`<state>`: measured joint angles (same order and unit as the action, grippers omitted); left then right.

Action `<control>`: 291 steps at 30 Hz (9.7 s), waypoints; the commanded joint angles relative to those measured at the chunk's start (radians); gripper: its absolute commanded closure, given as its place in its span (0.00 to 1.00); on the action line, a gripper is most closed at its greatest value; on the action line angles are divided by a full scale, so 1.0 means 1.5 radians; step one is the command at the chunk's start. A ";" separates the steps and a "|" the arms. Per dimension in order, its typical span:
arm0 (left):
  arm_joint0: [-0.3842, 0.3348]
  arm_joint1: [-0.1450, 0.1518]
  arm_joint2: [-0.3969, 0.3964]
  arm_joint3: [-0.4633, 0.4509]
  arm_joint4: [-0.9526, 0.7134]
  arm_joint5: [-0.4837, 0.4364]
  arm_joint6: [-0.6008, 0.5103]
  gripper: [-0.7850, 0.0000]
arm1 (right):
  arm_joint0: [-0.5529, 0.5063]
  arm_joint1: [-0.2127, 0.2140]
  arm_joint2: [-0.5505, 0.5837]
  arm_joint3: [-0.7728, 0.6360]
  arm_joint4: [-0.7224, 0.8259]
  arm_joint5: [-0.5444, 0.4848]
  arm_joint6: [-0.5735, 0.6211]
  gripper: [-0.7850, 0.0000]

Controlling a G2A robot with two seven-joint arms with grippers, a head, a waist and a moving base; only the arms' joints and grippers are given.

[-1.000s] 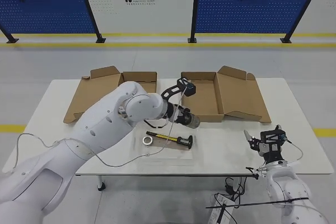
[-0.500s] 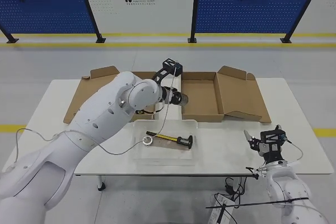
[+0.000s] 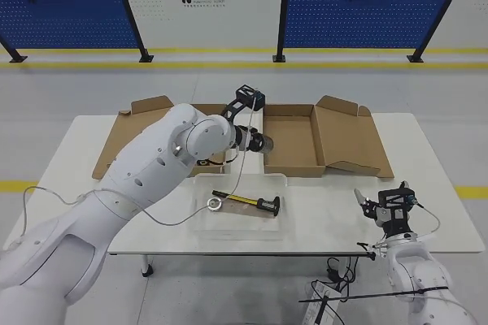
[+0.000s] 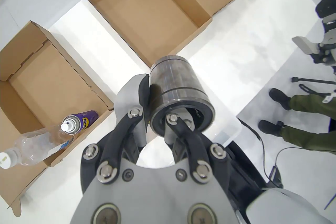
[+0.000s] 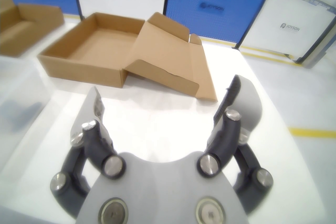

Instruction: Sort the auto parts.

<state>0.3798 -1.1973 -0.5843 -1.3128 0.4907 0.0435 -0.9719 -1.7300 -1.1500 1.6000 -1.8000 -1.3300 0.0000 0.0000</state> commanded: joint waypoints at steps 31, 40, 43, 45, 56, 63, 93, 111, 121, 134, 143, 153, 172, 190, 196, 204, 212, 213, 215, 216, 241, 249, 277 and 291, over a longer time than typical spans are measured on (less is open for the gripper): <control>-0.154 -0.149 0.074 0.444 -0.011 0.206 -0.041 1.00 | 0.000 0.000 0.000 0.000 0.000 0.000 0.000 0.00; -0.152 -0.149 0.074 0.444 -0.011 0.205 -0.036 1.00 | 0.000 0.000 0.000 0.000 0.000 0.000 0.000 0.00; -0.149 -0.148 0.057 0.456 -0.023 0.216 -0.016 1.00 | 0.000 0.000 0.000 0.000 0.000 0.000 0.000 0.00; -0.152 -0.150 0.053 0.467 -0.021 0.223 -0.014 1.00 | 0.000 0.000 0.000 0.000 0.000 0.000 0.000 0.00; -0.159 -0.201 0.056 0.583 -0.046 0.266 0.001 1.00 | 0.000 0.000 0.000 0.000 0.000 0.000 0.000 0.00; -0.168 -0.235 0.061 0.659 -0.051 0.256 -0.007 1.00 | 0.000 0.000 0.000 0.000 0.000 0.000 0.000 0.00; -0.165 -0.298 0.088 0.746 0.031 0.102 -0.072 1.00 | 0.000 0.000 0.000 0.000 0.000 0.000 0.000 0.00; -0.150 -0.311 0.083 0.768 0.060 0.093 -0.049 1.00 | 0.000 0.000 0.000 0.000 0.000 0.000 0.000 0.00; -0.147 -0.313 0.075 0.774 0.067 0.107 -0.041 1.00 | 0.000 0.000 0.000 0.000 0.000 0.000 0.000 0.00; -0.140 -0.316 0.071 0.775 0.086 0.110 -0.040 1.00 | 0.000 0.000 0.000 0.000 0.000 0.000 0.000 0.00; -0.136 -0.318 0.065 0.779 0.093 0.113 -0.043 1.00 | 0.000 0.000 0.000 0.000 0.000 0.000 0.000 0.00; -0.139 -0.317 0.050 0.780 0.084 0.127 -0.027 1.00 | 0.000 0.000 0.000 0.000 0.000 0.000 0.000 0.00; -0.127 -0.315 0.039 0.782 0.102 0.141 -0.016 0.96 | 0.000 0.000 0.000 0.000 0.000 0.000 0.000 0.00; -0.124 -0.315 0.032 0.780 0.115 0.145 -0.025 0.76 | 0.000 0.000 0.000 0.000 0.000 0.000 0.000 0.00; -0.123 -0.315 0.032 0.781 0.115 0.145 -0.026 0.72 | 0.000 0.000 0.000 0.000 0.000 0.000 0.000 0.00; -0.122 -0.315 0.032 0.782 0.116 0.146 -0.028 0.72 | 0.000 0.000 0.000 0.000 0.000 0.000 0.000 0.00; -0.125 -0.315 0.031 0.782 0.115 0.147 -0.027 0.54 | 0.000 0.000 0.000 0.000 0.000 0.000 0.000 0.00; -0.129 -0.314 0.028 0.782 0.112 0.147 -0.025 0.51 | 0.000 0.000 0.000 0.000 0.000 0.000 0.000 0.00; -0.135 -0.313 0.024 0.780 0.109 0.142 -0.022 0.33 | 0.000 0.000 0.000 0.000 0.000 0.000 0.000 0.00; -0.138 -0.312 0.021 0.780 0.105 0.139 -0.023 0.23 | 0.000 0.000 0.000 0.000 0.000 0.000 0.000 0.00; -0.233 -0.288 -0.038 0.713 0.063 0.019 0.014 0.00 | 0.000 0.000 0.000 0.000 0.000 0.000 0.000 0.00; -0.227 -0.270 -0.047 0.671 0.085 0.002 0.011 0.00 | 0.000 0.000 0.000 0.000 0.000 0.000 0.000 0.00; 0.035 -0.100 -0.245 0.080 0.306 0.209 -0.126 0.00 | 0.000 0.000 0.000 0.000 0.000 0.000 0.000 0.00; 0.119 -0.073 -0.305 -0.054 0.368 0.209 -0.169 0.00 | 0.000 0.000 0.000 0.000 0.000 0.000 0.000 0.00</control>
<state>0.5585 -1.3062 -1.0419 -1.3945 1.0426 0.3571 -1.2256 -1.7300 -1.1500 1.6000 -1.8000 -1.3300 0.0000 0.0000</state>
